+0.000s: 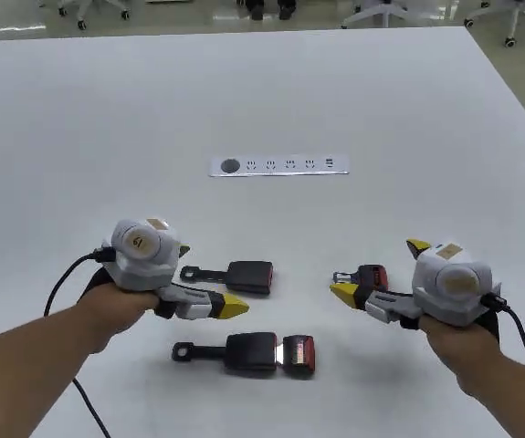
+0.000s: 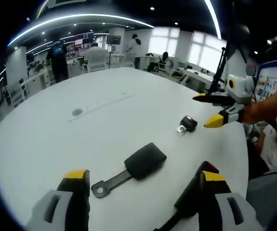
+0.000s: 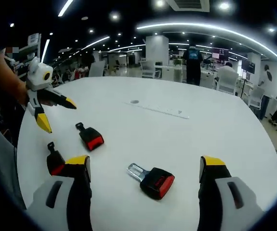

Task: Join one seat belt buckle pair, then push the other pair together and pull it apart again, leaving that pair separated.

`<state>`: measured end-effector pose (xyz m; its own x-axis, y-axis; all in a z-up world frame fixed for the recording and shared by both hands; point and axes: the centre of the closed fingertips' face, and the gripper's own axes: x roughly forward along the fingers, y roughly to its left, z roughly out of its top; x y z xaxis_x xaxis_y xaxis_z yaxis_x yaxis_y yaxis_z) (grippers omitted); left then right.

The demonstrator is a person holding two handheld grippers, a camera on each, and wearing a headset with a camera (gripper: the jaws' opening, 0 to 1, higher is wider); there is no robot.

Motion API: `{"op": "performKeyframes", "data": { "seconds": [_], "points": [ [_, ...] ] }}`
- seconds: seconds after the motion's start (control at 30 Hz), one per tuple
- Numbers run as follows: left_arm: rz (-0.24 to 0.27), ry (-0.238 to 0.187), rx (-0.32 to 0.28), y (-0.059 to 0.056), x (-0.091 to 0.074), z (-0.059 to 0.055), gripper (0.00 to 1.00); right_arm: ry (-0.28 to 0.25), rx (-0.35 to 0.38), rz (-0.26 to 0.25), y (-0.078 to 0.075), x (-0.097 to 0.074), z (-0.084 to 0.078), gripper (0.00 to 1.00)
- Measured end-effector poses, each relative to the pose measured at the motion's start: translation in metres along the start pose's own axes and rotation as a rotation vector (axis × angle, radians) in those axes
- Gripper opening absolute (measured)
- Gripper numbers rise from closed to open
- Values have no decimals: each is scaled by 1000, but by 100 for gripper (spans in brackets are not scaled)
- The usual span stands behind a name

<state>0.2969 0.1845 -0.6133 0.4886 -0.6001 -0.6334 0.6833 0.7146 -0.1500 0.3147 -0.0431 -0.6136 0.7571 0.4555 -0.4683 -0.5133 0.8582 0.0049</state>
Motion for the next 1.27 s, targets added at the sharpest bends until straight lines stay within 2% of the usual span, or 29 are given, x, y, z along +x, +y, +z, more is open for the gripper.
{"op": "performKeyframes", "data": {
  "seconds": [0.13,0.17,0.27,0.37,0.43,0.5,0.6,0.67,0.73,0.87,0.93,0.97,1.03,1.07,1.17,1.27],
  "points": [
    [17,-22,-9,-6,-14,-9,100,-14,12,-18,12,-19,7,96],
    [19,-28,-10,-8,-18,-9,100,-10,13,-21,13,-20,6,98],
    [37,-48,-26,-5,-28,-16,100,-18,8,-30,15,-27,3,98],
    [46,-65,-23,-13,-42,-17,100,-29,2,-33,23,-39,1,99],
    [45,-72,-25,-10,-51,-21,100,-41,0,-36,27,-45,0,99],
    [54,-80,-35,-12,-59,-23,100,-43,1,-36,34,-53,-2,100],
    [61,-106,-50,-16,-71,-26,100,-53,-6,-37,37,-60,-2,100],
    [63,-130,-37,-21,-79,-27,100,-64,-2,-32,46,-70,-1,100],
    [56,-120,-46,-25,-84,-33,100,-81,5,-26,55,-81,4,100],
    [65,-145,-47,-33,-98,-36,100,-82,-6,-32,61,-94,1,100],
    [72,-164,-40,-33,-104,-39,100,-86,-6,-37,62,-98,-2,100],
    [76,-165,-32,-39,-107,-41,100,-87,-9,-38,63,-101,-2,100],
    [84,-174,-29,-36,-114,-46,100,-87,-14,-34,68,-107,-1,100],
    [88,-172,-30,-39,-116,-50,100,-82,-31,-26,68,-108,-2,100],
    [100,-175,-49,-42,-123,-60,100,-81,-50,-16,78,-117,-3,100],
    [119,-197,-76,-44,-134,-66,100,-96,-57,-24,80,-124,-3,100]
  ]
}}
